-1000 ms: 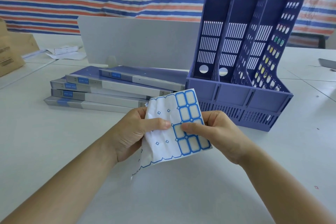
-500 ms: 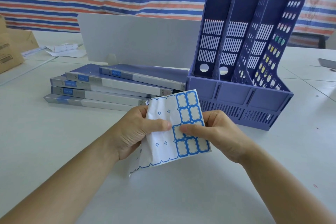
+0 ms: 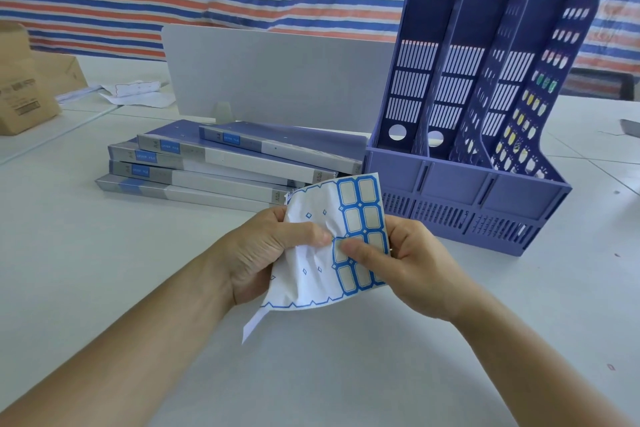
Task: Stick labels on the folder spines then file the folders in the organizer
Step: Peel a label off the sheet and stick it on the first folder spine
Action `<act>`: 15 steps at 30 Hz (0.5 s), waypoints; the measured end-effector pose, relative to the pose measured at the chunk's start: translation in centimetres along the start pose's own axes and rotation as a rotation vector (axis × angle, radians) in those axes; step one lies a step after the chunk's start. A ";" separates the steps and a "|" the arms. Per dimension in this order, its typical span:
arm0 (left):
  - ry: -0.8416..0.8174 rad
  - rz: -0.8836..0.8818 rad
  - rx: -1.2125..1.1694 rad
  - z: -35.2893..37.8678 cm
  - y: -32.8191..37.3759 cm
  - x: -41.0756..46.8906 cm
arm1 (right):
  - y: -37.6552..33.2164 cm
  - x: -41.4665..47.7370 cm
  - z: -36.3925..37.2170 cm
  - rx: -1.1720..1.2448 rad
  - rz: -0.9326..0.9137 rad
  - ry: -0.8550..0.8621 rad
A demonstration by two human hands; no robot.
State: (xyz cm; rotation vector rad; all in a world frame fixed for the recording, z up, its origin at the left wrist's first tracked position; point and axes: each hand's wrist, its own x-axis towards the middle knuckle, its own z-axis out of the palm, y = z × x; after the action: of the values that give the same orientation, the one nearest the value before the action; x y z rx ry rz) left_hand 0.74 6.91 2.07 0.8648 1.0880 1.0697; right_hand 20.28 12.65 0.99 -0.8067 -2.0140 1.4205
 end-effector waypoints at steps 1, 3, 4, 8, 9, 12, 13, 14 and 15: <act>-0.002 0.000 -0.008 0.0 0.0 0.0 | 0.1 0.0 0.1 0.013 -0.012 0.002; -0.015 0.000 -0.019 0.0 0.0 0.1 | 0.3 0.1 0.2 0.062 -0.023 -0.003; -0.018 -0.003 -0.022 -0.1 0.0 0.1 | 0.3 0.1 0.2 0.099 -0.022 -0.012; -0.024 -0.009 -0.005 -0.4 0.2 0.2 | 0.3 0.1 0.2 0.230 0.007 -0.077; -0.025 -0.009 0.004 -0.5 0.2 0.2 | 0.2 0.0 0.2 0.253 0.018 -0.089; -0.041 -0.015 0.023 -0.6 0.3 0.2 | 0.2 -0.1 0.1 0.302 0.044 -0.102; -0.052 -0.019 0.016 -0.7 0.2 0.3 | 0.2 -0.1 0.1 0.315 0.047 -0.101; -0.073 -0.024 0.000 -0.7 0.2 0.3 | 0.2 -0.1 0.2 0.327 0.046 -0.098; -0.099 -0.027 -0.023 -0.8 0.1 0.3 | 0.1 -0.1 0.2 0.335 0.044 -0.092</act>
State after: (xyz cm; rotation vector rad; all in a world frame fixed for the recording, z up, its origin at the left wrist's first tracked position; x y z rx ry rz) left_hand 0.00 7.29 1.86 0.8735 1.0002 1.0045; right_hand 20.21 12.42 0.83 -0.6523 -1.7619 1.7875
